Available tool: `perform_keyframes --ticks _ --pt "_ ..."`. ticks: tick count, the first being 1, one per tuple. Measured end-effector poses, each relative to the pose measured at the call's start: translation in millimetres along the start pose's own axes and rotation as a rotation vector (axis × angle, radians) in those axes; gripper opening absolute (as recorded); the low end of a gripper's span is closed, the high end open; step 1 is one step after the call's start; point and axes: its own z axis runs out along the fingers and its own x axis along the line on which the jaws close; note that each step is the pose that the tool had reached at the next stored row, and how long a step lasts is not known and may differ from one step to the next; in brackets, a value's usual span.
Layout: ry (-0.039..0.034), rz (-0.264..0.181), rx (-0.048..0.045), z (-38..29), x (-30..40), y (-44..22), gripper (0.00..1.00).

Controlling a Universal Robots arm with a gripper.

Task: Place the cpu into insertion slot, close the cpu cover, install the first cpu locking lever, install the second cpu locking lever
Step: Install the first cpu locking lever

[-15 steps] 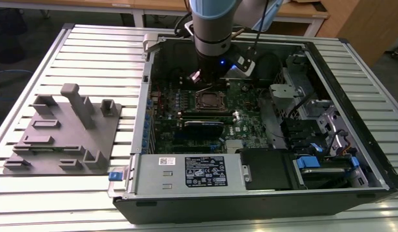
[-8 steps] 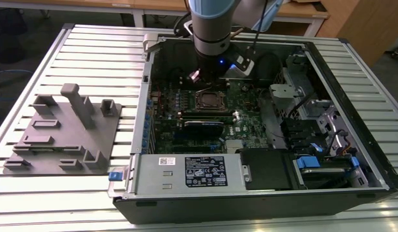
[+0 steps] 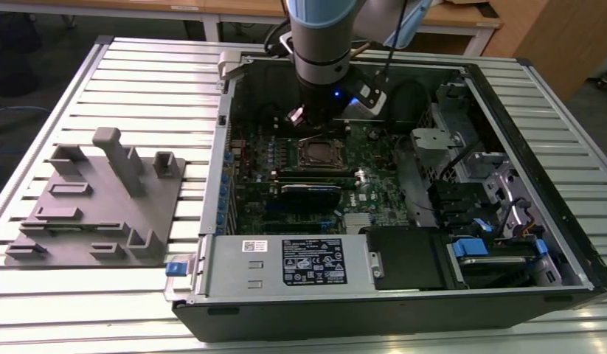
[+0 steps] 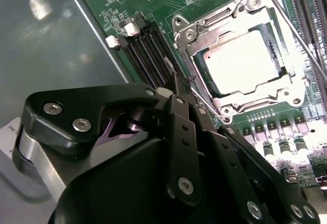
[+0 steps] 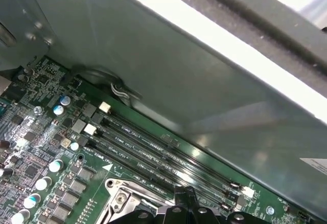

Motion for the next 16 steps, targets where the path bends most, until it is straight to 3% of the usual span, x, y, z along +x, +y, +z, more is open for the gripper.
perform_keyframes --ticks 6,16 --pt "0.0087 -0.003 0.0149 2.4 0.5 -0.5 0.11" --pt "0.0099 -0.003 0.0185 8.9 0.9 -1.6 0.11"
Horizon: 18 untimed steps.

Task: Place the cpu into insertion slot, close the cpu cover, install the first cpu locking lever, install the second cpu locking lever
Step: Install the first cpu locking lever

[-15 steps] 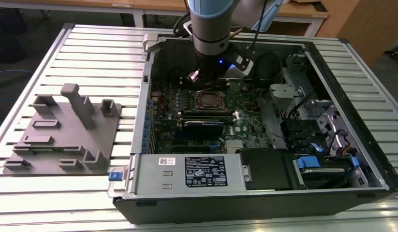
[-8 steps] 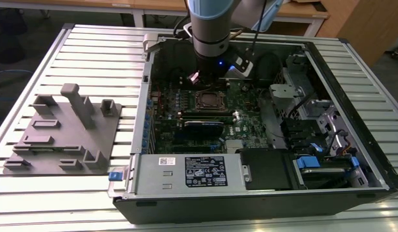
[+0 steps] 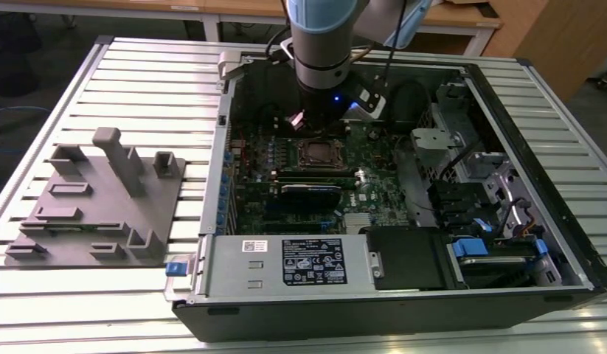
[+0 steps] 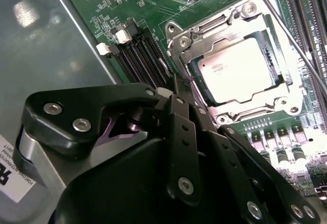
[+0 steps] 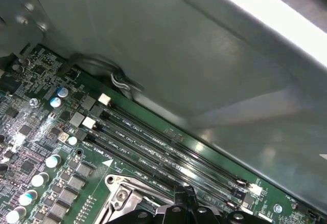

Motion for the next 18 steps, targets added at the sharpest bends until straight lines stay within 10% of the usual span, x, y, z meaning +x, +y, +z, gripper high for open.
perform_keyframes --ticks 18 --pt "-0.0005 0.0 -0.0005 -3.7 -3.3 3.2 0.11"
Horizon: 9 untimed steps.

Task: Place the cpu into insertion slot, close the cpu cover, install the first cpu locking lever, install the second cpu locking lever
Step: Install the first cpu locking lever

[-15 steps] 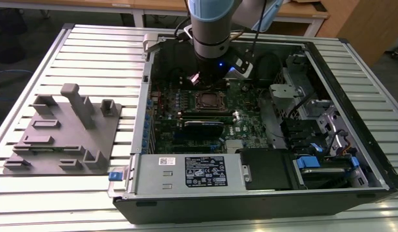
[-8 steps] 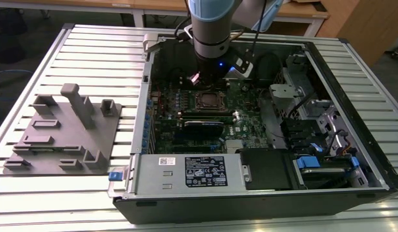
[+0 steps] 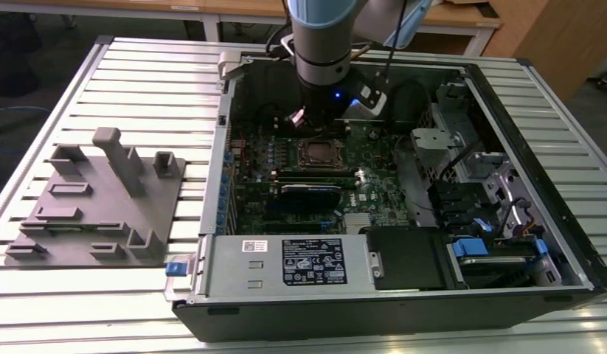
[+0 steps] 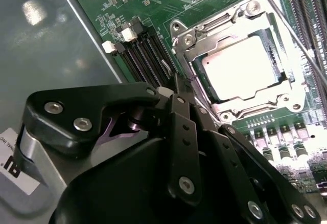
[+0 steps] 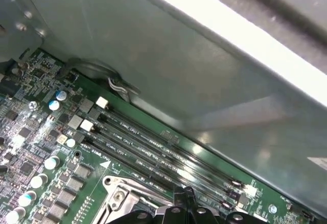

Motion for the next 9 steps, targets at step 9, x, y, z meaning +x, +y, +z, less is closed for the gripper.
perform_keyframes --ticks 9 --pt "-0.0049 -0.007 0.0015 2.4 0.4 1.9 0.11"
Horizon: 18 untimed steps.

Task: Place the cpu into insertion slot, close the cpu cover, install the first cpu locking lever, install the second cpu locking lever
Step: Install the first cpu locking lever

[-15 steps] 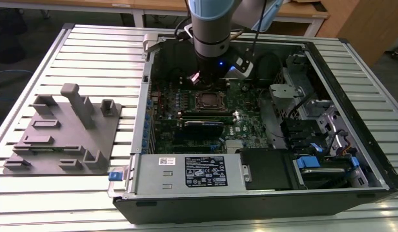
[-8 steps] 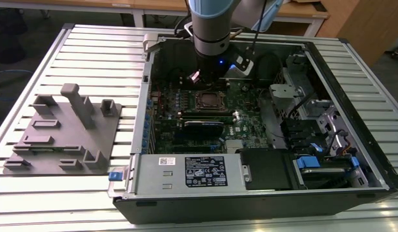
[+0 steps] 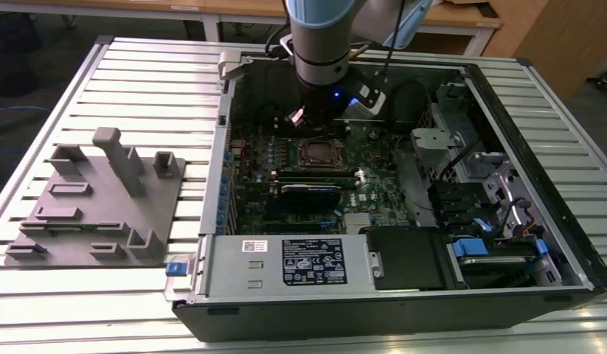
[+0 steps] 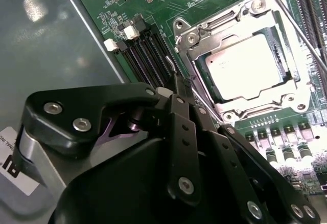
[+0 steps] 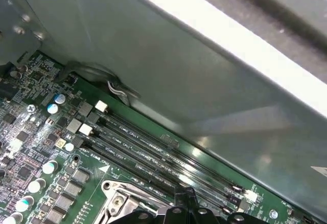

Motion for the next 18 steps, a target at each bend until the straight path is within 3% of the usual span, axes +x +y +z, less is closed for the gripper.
perform_keyframes --ticks 10,18 --pt "0.0034 -0.02 -0.0043 3.8 -1.7 -2.0 0.11" --pt "0.0066 -0.027 -0.0023 5.7 -4.1 -3.9 0.11"
